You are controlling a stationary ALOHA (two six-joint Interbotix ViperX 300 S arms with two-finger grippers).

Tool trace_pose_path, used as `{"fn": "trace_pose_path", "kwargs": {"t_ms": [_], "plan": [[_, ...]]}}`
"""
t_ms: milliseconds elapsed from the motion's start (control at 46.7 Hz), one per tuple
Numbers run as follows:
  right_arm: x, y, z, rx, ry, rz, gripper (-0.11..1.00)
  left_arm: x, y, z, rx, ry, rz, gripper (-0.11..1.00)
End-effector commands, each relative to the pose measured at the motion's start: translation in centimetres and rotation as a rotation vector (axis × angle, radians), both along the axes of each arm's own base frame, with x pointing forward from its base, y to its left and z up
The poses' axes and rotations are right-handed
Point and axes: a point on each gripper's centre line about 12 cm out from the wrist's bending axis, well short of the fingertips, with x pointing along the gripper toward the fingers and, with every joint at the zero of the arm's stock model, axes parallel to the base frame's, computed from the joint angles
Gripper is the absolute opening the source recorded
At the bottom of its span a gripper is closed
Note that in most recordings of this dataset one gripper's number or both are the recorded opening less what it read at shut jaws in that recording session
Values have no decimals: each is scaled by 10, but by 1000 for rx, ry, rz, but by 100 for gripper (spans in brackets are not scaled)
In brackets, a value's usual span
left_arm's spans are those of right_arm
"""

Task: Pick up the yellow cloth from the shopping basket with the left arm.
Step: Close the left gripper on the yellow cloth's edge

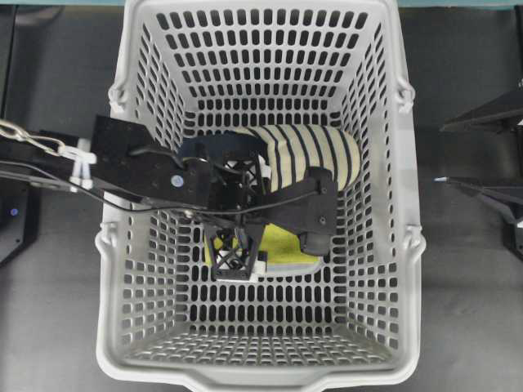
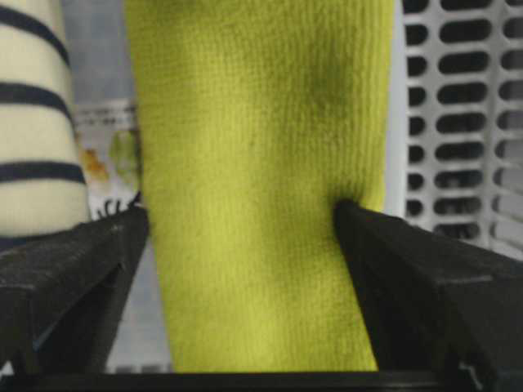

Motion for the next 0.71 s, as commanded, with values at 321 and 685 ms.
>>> {"fn": "trace_pose_path", "kwargs": {"t_ms": [321, 685], "plan": [[2, 0, 6, 1, -14, -2, 76, -2, 0, -15, 5, -3, -9, 68], [2, 0, 5, 1, -14, -2, 76, -20, 3, -12, 44, 74, -75, 14]]}}
